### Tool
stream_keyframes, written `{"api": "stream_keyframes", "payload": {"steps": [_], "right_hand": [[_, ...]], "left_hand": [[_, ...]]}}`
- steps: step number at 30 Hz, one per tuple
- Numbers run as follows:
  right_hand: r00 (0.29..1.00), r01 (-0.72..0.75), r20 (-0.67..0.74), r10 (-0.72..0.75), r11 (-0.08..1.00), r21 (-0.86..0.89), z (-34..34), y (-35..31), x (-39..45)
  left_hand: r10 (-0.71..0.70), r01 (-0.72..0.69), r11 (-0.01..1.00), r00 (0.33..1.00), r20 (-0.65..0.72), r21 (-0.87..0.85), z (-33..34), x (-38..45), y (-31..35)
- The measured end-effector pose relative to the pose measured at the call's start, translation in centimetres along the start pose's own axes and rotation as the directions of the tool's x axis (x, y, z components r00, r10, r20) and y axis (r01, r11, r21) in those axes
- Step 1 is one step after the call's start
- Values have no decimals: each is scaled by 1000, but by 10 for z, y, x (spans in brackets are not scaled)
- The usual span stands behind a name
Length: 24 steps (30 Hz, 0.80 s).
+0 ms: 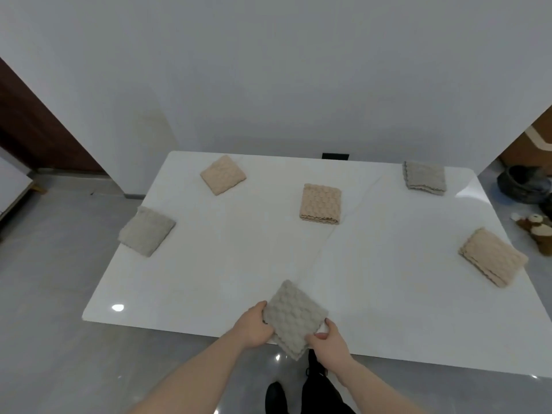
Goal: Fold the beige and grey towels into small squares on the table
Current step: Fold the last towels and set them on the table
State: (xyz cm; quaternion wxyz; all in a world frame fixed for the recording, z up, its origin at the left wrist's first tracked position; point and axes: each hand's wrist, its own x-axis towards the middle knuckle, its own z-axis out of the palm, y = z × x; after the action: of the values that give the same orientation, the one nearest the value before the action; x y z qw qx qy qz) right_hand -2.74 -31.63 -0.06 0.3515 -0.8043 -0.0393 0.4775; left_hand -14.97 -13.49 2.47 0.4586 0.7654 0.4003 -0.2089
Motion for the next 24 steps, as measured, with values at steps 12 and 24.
{"api": "stream_keyframes", "payload": {"steps": [12, 24], "right_hand": [[999, -44, -22, 46, 997, 65, -9, -5, 10], [994, -58, -83, 65, 995, 86, -5, -13, 25]], "left_hand": [[-107, 93, 982, 991, -77, -167, 20, 7, 1], [-150, 123, 975, 978, -143, -184, 27, 5, -2]]}}
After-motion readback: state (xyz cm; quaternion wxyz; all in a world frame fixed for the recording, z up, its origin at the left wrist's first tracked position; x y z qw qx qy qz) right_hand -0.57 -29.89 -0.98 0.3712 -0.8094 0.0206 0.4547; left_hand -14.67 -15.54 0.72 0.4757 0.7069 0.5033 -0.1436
